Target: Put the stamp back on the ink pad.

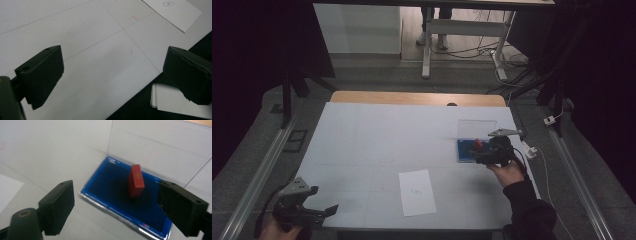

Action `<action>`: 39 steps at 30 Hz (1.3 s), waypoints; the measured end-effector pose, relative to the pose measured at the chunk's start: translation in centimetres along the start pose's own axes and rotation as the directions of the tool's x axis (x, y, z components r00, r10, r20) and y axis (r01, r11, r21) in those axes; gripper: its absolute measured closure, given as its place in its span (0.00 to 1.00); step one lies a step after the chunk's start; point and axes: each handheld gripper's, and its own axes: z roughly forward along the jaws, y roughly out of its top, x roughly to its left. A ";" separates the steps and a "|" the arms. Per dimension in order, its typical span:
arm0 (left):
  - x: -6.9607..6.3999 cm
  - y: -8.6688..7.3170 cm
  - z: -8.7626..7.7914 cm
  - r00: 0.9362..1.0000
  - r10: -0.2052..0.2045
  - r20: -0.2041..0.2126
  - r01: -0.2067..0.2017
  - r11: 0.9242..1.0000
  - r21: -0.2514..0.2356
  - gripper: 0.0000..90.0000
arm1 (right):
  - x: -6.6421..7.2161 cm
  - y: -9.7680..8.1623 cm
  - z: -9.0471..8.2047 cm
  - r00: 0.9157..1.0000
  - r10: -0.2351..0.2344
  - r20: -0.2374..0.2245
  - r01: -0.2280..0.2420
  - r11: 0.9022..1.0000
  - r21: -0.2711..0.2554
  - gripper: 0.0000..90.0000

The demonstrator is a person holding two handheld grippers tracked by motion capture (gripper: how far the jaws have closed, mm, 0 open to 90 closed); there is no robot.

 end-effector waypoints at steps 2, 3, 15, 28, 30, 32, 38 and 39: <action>0.0 0.0 0.0 1.000 0.000 0.000 0.000 1.000 0.000 0.04 | 0.3 -0.1 -0.5 1.000 0.000 -0.001 0.000 1.000 -0.006 0.12; 0.0 0.0 0.0 1.000 0.000 0.001 0.000 1.000 0.000 0.04 | 0.5 -0.2 -0.8 1.000 0.001 -0.007 -0.001 1.000 -0.011 0.12; 0.0 0.0 0.0 1.000 -0.002 0.003 0.002 1.000 0.000 0.04 | 2.4 -1.6 -3.7 0.999 -0.012 -0.047 0.010 0.999 -0.046 0.04; 0.1 0.0 0.0 1.000 -0.004 0.003 0.004 1.000 -0.004 0.04 | 4.1 -4.1 -7.1 0.999 -0.013 -0.035 0.010 0.996 -0.094 0.00; 0.1 0.0 0.0 1.000 -0.005 0.003 0.005 1.000 -0.004 0.04 | 4.3 -4.6 -7.6 0.999 -0.004 -0.032 0.001 0.995 -0.103 0.00; 0.1 0.0 0.0 1.000 -0.005 0.003 0.005 1.000 -0.005 0.04 | 4.4 -5.0 -8.1 1.000 0.004 -0.026 -0.006 0.994 -0.108 0.00; 0.1 0.0 -0.1 1.000 -0.012 0.006 0.012 1.000 -0.012 0.04 | 4.7 -6.8 -9.2 0.999 0.024 -0.032 -0.027 0.994 -0.103 0.00; 0.2 0.0 -0.1 1.000 -0.013 0.007 0.013 1.000 -0.012 0.04 | 4.8 -7.1 -9.4 0.999 0.028 -0.030 -0.031 0.994 -0.103 0.00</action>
